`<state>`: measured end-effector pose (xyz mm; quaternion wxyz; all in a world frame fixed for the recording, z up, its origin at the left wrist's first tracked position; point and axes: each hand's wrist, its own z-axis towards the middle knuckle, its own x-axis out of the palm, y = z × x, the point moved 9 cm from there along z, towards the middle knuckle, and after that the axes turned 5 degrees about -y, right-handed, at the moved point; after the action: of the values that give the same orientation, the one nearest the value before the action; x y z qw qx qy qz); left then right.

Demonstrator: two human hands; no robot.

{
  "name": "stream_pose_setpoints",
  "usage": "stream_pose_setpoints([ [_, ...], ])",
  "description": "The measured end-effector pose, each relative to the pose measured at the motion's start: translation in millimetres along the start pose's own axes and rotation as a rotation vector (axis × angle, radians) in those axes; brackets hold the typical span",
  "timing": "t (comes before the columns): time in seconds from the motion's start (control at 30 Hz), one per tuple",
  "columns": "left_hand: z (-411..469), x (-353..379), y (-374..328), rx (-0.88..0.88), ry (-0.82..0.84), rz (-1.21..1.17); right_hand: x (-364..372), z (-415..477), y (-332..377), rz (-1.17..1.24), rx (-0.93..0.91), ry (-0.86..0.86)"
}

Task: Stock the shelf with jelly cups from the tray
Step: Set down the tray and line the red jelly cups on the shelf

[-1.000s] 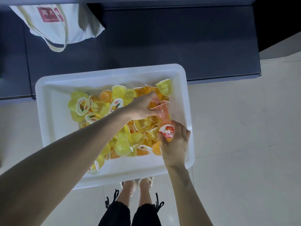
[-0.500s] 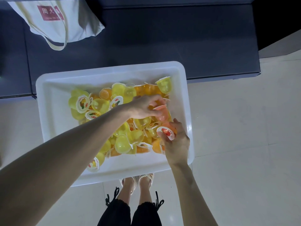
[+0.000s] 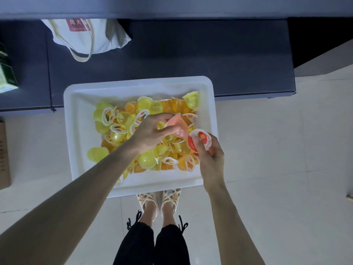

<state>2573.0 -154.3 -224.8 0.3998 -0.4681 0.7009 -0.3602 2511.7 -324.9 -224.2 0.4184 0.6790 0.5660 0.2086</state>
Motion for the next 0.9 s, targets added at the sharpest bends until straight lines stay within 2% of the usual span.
stream_pose_setpoints([
  [0.1,-40,-20,-21,-0.111,-0.111,-0.302,10,-19,27,0.116,0.093,0.102],
  [0.2,-77,-31,-48,-0.189,-0.133,-0.643,20,-44,64,0.201,0.152,0.184],
  [0.37,-139,-71,-144,-0.078,-0.238,-0.894,39,-105,174,0.154,0.049,0.338],
  [0.5,-191,-124,-241,0.084,-0.355,-0.862,55,-166,280,0.132,-0.072,0.498],
  [0.63,-242,-176,-337,0.282,-0.445,-0.785,77,-242,389,0.108,-0.226,0.79],
  [0.77,-289,-228,-418,0.496,-0.495,-0.709,80,-301,485,0.076,-0.429,0.847],
  [0.9,-326,-281,-487,0.635,-0.593,-0.576,86,-343,567,0.013,-0.645,0.849],
])
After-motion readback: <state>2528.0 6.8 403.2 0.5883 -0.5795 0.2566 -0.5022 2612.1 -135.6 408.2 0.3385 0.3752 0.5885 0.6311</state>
